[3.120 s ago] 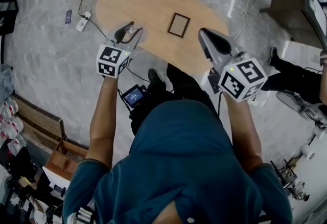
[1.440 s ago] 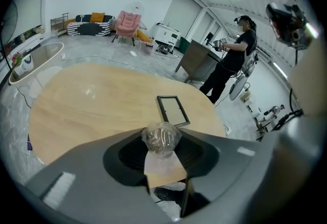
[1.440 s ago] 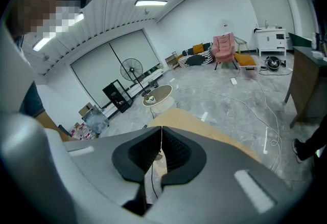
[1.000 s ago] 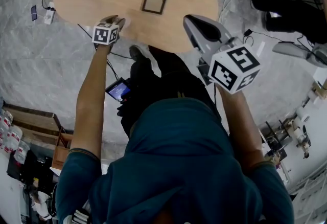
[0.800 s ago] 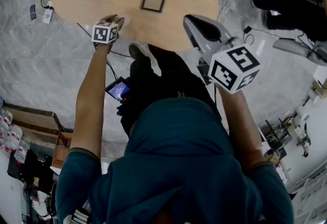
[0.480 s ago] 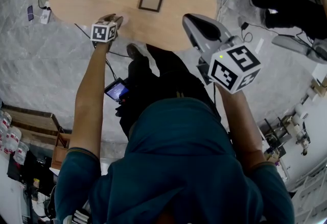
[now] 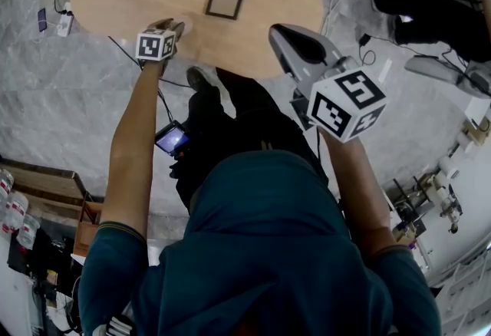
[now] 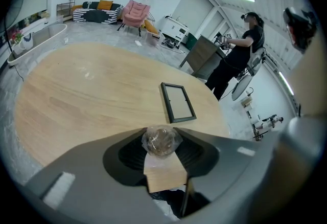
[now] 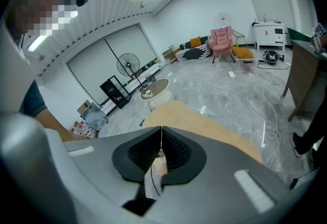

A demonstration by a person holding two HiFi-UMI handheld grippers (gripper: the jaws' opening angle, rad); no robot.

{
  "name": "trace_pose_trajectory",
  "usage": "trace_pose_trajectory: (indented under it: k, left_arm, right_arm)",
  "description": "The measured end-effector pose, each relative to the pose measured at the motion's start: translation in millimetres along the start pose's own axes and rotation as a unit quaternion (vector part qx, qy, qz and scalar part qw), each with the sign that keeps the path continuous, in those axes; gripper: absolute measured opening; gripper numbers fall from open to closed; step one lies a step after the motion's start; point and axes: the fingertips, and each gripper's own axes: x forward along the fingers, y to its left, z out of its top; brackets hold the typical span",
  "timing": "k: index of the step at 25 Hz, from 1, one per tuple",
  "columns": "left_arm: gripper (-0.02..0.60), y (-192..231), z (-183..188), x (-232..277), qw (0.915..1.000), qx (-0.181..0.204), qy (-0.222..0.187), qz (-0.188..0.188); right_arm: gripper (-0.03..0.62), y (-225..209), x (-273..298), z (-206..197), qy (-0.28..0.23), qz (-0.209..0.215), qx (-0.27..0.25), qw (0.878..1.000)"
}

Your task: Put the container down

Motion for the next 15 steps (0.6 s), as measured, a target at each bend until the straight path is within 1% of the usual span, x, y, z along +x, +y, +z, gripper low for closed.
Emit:
trace_pose_trajectory:
  k: [9, 15]
  left_arm:
    - [0.150, -4.5, -2.7, 7.2, 1.0000, 0.006, -0.003, -0.005]
    - [0.152, -10.4, -6.6, 8.3, 0.9999, 0.015, -0.009, 0.000]
  right_arm:
    - [0.011, -1.6, 4.1, -7.2, 0.003, -0.006, 0.006, 1.000]
    - [0.011, 7.5, 4.1, -10.5, -0.001, 0.000, 0.001, 1.000]
